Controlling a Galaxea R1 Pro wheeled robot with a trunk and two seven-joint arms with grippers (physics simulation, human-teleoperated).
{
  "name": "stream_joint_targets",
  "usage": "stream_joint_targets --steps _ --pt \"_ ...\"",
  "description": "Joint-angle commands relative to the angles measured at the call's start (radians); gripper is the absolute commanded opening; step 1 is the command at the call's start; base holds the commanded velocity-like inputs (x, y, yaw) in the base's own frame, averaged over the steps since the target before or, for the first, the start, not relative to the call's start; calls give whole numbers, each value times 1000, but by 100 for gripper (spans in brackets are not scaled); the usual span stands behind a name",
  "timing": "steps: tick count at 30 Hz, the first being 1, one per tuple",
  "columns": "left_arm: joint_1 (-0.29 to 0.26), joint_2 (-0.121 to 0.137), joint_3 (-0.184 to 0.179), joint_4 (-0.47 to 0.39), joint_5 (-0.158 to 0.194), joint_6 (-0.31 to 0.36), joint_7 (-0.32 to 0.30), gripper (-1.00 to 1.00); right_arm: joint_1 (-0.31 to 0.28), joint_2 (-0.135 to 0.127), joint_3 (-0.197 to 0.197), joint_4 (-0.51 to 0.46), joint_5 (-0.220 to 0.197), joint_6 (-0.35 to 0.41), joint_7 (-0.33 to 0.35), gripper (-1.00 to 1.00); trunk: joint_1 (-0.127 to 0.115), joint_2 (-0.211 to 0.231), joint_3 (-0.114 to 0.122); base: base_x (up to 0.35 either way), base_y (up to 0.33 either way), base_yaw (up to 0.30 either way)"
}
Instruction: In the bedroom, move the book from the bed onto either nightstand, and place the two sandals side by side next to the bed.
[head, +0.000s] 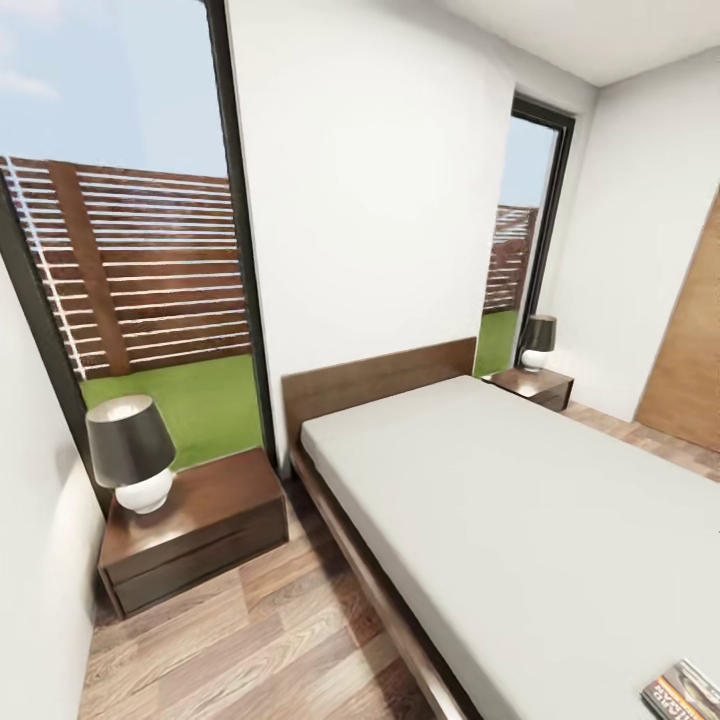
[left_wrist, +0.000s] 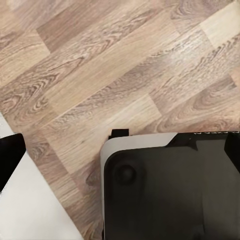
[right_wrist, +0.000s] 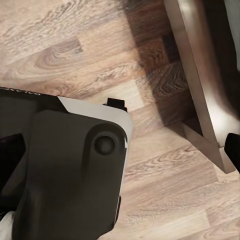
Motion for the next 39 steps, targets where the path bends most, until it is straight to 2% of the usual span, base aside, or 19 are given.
stream_joint_targets --steps 1,39 --pt "0 0 -8 1 5 -3 4 100 -1 0 8 2 -10 -1 2 100 0 -1 0 75 64 -83" --pt "0 0 -8 1 4 -3 4 100 -1 -3 8 2 -11 -1 2 100 0 -1 9 33 7 -233"
